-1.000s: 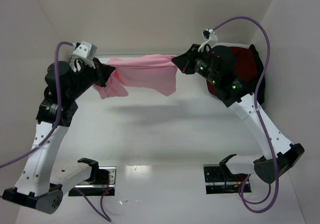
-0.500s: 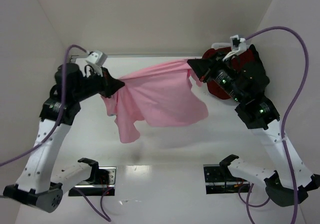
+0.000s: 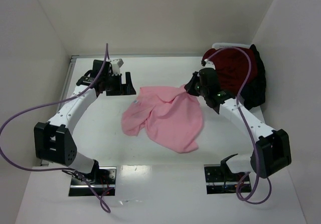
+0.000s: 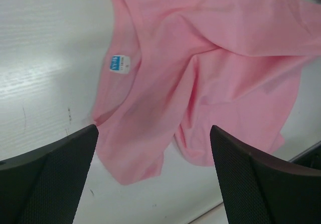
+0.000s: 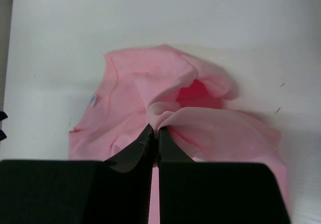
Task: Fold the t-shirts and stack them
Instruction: Move the tshirt to the center of the board, then flatten out the tshirt
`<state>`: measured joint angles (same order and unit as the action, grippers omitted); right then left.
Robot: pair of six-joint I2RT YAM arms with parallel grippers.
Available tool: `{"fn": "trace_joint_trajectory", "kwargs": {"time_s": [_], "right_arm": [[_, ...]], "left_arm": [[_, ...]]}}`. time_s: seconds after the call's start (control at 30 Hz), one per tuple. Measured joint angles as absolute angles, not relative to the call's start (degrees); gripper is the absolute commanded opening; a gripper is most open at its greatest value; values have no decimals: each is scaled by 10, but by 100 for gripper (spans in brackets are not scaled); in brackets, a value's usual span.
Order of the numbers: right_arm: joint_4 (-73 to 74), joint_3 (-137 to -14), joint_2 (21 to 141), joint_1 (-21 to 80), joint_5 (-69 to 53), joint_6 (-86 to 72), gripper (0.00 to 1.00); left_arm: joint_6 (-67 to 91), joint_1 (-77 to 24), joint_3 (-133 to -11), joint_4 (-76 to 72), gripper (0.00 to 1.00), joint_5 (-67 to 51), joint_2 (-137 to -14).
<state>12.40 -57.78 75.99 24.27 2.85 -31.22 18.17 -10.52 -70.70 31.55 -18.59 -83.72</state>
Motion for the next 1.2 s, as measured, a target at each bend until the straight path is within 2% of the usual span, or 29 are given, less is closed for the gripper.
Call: {"fn": "trace_joint_trajectory", "kwargs": {"time_s": [0.17, 0.33, 0.5, 0.6, 0.9, 1.07, 1.2], "right_arm": [[88, -615, 778, 208, 35, -311, 3], [55, -644, 819, 198, 37, -303, 9], [53, -638, 847, 198, 36, -302, 10], [52, -620, 854, 198, 26, -303, 15], [50, -609, 912, 206, -60, -301, 12], [52, -609, 958, 236, -90, -300, 12], [52, -605, 961, 243, -102, -300, 12]], "left_arm": [[184, -103, -732, 292, 100, -170, -853], [198, -103, -731, 258, 100, -170, -888], [221, -103, -728, 219, 100, -171, -966], [231, -103, -729, 194, 98, -174, -1000], [244, -115, -786, 136, 96, -188, -1103], [257, -122, -791, 114, 84, -188, -1131], [275, -126, -793, 90, 83, -173, -1141]]}}
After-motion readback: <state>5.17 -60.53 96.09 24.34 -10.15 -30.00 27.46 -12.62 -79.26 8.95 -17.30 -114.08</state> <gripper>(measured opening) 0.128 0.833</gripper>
